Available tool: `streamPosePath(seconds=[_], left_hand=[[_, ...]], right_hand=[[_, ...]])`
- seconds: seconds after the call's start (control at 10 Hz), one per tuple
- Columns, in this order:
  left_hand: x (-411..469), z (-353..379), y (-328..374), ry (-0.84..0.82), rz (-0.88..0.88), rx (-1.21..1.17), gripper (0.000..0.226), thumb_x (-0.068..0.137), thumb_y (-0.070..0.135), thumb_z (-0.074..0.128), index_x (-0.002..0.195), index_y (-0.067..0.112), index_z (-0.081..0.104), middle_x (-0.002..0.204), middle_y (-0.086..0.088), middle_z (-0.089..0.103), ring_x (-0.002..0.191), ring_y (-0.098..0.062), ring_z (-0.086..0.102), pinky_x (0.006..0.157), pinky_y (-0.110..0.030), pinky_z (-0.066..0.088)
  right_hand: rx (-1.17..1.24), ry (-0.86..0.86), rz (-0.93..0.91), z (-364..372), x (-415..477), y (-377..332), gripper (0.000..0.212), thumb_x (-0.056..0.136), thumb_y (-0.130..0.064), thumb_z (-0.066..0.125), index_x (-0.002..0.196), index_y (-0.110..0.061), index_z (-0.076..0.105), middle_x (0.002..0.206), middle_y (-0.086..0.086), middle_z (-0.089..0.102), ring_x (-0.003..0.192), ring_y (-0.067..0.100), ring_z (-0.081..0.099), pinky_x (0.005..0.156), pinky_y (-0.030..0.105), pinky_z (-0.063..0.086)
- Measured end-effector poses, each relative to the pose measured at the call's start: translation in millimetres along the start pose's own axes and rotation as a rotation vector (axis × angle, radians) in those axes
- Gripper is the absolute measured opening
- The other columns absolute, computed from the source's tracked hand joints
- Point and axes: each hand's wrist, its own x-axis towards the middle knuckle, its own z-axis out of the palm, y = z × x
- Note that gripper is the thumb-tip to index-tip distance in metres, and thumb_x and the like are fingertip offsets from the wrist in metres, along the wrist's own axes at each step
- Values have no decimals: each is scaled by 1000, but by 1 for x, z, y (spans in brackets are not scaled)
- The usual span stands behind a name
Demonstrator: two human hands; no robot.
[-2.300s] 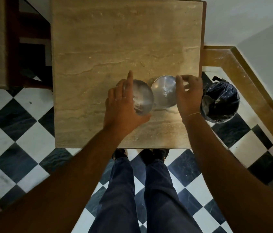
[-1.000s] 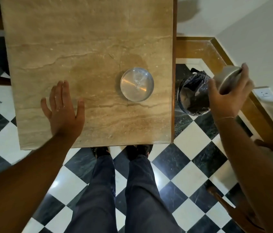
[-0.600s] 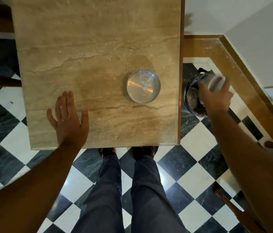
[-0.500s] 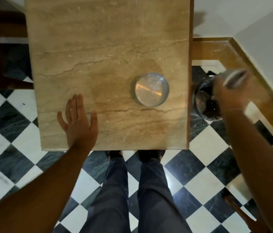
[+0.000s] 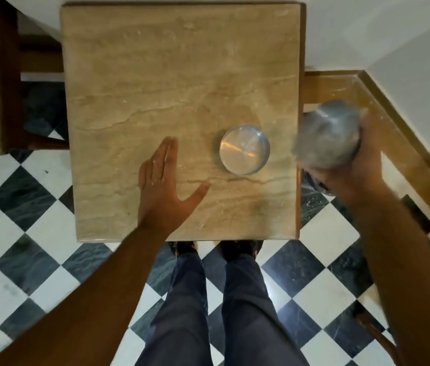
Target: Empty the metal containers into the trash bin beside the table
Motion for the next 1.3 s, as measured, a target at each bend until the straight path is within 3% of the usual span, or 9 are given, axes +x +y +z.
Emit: streamPosePath(seconds=[0.1, 0.3, 0.5, 0.7, 0.8, 0.9, 1.1, 1.2, 1.3], left_hand=[[17, -21, 28, -107, 98, -92, 121, 84, 81, 72, 173, 15, 24, 179, -6, 25, 163, -25, 29, 131, -46, 26], [38, -51, 58, -305, 69, -191, 150, 60, 91, 79, 175, 21, 12, 180, 2, 17, 161, -26, 28, 131, -44, 26], [42, -51, 37, -226, 62, -204, 139, 61, 72, 93, 169, 14, 28, 168, -3, 36, 152, -27, 45, 117, -51, 50], [47, -28, -6, -224, -155, -103, 139, 55, 68, 97, 166, 21, 26, 168, -4, 33, 148, -34, 44, 113, -54, 51], [50, -12, -24, -225, -222, -29, 137, 56, 66, 98, 164, 20, 28, 165, -6, 35, 145, -37, 46, 111, -56, 51], [56, 2, -29, -212, -272, -16, 136, 56, 64, 98, 164, 17, 29, 165, -8, 35, 144, -38, 46, 110, -56, 52], [65, 16, -25, -185, -283, 29, 138, 54, 68, 96, 163, 19, 27, 164, -5, 34, 142, -35, 49, 110, -54, 52], [64, 11, -22, -184, -297, 49, 139, 57, 69, 95, 166, 19, 24, 167, -6, 32, 145, -36, 46, 114, -54, 47], [59, 13, -19, -232, -292, 79, 152, 60, 75, 93, 173, 18, 9, 178, -10, 19, 162, -37, 26, 130, -53, 26]], right_hand=[[174, -151, 193, 51, -14, 13, 61, 106, -68, 50, 131, -25, 84, 144, 13, 76, 134, 36, 72, 110, 65, 58], [142, -250, 329, 118, -23, 44, 70, 96, -66, 62, 145, -16, 73, 154, 18, 69, 146, 37, 63, 127, 59, 45], [1, -285, 378, 143, -19, 58, 67, 103, -71, 52, 143, -21, 72, 138, 10, 80, 120, 26, 79, 101, 48, 65], [-435, 122, -54, 135, 8, 64, 42, 116, -49, 55, 94, -20, 78, 78, -1, 81, 73, 18, 78, 64, 29, 64], [-572, 186, -232, 119, 15, 72, 36, 112, -46, 59, 90, -24, 79, 82, -6, 80, 90, 21, 77, 84, 37, 59], [-700, 189, -301, 112, 14, 77, 33, 114, -38, 60, 101, -14, 79, 97, 1, 81, 94, 14, 71, 75, 11, 49], [-748, 225, -331, 101, 12, 86, 30, 114, -32, 61, 109, -8, 78, 109, 4, 78, 95, 7, 65, 71, 3, 47], [-832, 226, -398, 98, 5, 90, 32, 111, -38, 60, 115, -11, 76, 119, 8, 75, 105, 13, 64, 89, 20, 54], [-968, 217, -497, 97, 9, 89, 35, 109, -37, 64, 134, -14, 72, 137, 10, 70, 127, 25, 63, 110, 40, 51]])
